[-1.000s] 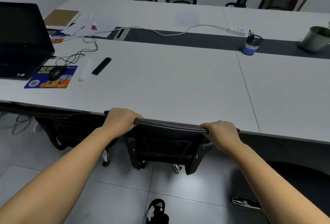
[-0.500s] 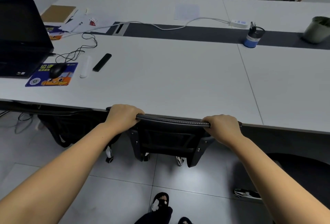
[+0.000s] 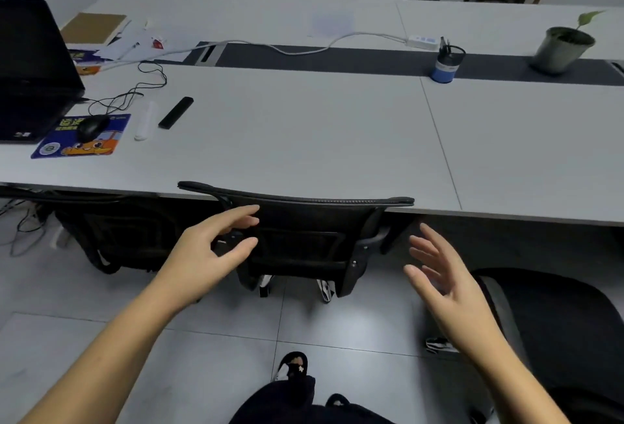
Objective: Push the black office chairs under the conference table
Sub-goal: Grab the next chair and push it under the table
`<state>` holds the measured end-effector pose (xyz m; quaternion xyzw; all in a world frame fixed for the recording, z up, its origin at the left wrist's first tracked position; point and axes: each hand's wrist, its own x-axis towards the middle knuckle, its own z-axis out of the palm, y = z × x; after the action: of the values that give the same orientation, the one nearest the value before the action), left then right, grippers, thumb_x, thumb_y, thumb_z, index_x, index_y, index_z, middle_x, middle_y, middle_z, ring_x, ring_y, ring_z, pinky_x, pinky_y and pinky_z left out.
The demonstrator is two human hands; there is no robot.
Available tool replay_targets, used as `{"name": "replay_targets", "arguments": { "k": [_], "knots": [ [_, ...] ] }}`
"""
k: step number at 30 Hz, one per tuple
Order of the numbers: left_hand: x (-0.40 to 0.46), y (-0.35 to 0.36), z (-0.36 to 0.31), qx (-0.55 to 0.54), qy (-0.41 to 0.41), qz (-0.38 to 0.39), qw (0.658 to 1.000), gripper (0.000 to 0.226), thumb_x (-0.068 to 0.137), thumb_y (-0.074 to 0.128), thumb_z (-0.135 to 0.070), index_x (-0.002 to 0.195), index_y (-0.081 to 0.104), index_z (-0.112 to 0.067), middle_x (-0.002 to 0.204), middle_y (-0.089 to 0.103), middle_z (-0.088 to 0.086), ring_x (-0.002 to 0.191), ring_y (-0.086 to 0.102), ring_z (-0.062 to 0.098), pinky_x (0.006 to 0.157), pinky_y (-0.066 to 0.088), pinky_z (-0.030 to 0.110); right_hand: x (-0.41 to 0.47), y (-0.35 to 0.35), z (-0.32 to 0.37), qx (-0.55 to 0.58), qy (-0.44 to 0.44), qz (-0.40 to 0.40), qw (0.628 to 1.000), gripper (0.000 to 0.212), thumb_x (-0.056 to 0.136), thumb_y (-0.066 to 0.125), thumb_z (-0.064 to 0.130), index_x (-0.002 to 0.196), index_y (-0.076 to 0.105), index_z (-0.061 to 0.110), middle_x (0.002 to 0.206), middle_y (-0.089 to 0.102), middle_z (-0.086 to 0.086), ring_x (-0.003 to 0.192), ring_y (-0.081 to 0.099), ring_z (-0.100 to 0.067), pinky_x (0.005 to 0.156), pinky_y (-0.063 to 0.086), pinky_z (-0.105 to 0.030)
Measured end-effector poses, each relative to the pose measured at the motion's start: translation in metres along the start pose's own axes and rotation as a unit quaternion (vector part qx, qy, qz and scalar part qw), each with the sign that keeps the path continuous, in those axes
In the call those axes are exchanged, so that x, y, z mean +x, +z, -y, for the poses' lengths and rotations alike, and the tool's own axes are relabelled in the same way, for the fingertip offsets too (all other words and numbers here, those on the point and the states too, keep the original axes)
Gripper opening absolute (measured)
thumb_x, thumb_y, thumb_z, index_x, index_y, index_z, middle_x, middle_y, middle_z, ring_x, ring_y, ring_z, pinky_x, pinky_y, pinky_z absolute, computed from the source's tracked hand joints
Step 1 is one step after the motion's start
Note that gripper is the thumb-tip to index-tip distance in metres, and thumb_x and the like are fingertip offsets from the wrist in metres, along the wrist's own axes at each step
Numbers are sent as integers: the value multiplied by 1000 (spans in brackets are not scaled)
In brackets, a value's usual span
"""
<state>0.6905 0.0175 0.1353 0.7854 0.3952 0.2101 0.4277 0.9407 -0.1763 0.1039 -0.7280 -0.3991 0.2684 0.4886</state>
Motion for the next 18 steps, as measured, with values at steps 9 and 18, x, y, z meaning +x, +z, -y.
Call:
{"name": "replay_targets", "arguments": {
  "k": [9, 18],
  "knots": [
    [-109, 101, -17, -181, -54, -3, 982, 51, 82, 60, 0, 104, 61, -47, 106, 69, -15, 100, 64, 1, 84, 46, 5, -114, 1, -25, 123, 102, -94, 983, 50, 79, 64, 22, 116, 49, 53, 117, 61, 19, 106, 59, 1, 88, 45, -9],
    [-107, 126, -20, -154, 6, 93, 984, 56, 81, 63, -7, 102, 59, -58, 108, 68, -17, 100, 63, 1, 85, 47, 8, -181, -13, -26, 112, 153, -286, 939, 55, 83, 57, -4, 116, 51, 39, 114, 61, 22, 102, 61, -4, 86, 46, -9]
  ]
}}
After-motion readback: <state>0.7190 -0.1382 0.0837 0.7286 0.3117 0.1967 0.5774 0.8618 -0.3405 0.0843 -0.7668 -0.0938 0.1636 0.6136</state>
